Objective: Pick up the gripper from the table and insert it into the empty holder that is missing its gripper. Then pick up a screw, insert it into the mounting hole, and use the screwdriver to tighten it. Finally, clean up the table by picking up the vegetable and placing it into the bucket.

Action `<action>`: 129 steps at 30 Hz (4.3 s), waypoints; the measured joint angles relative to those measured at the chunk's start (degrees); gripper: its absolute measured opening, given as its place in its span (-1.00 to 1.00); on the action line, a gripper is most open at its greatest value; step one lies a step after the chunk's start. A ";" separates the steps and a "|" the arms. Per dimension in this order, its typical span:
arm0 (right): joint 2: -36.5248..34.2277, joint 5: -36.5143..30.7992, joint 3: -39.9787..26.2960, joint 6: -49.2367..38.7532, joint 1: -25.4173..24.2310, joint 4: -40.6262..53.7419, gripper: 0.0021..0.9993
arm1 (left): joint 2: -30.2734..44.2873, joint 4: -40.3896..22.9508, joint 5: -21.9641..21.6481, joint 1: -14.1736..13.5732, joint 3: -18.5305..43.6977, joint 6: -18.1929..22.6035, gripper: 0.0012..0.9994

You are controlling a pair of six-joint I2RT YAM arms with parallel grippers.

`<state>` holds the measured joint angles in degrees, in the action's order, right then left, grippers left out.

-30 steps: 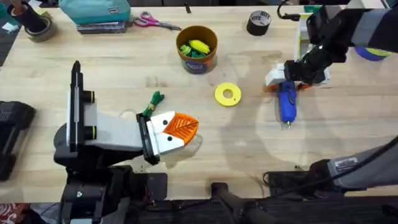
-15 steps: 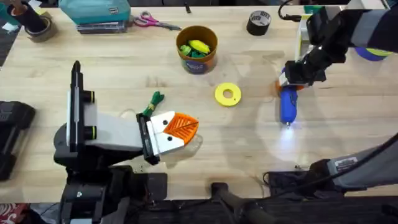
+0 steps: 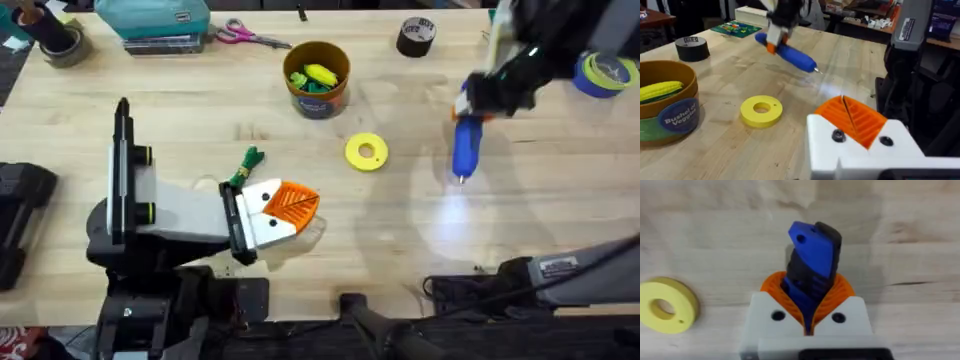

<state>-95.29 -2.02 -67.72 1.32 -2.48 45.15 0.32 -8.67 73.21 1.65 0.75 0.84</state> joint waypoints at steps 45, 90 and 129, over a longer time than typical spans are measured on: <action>23.92 37.24 -0.03 10.34 35.80 -66.15 -0.95 | -0.01 0.00 0.02 0.00 0.00 0.00 -0.97; 23.92 57.42 1.42 8.45 46.10 -76.89 -0.95 | -0.01 0.00 0.00 0.00 0.00 -0.01 -0.97; 21.48 57.40 14.34 5.47 47.47 -88.44 -0.95 | 0.00 0.00 0.02 0.00 0.00 0.00 -0.97</action>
<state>-73.81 55.37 -53.38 6.79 44.99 -43.29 0.32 -8.67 73.23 1.65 0.75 0.84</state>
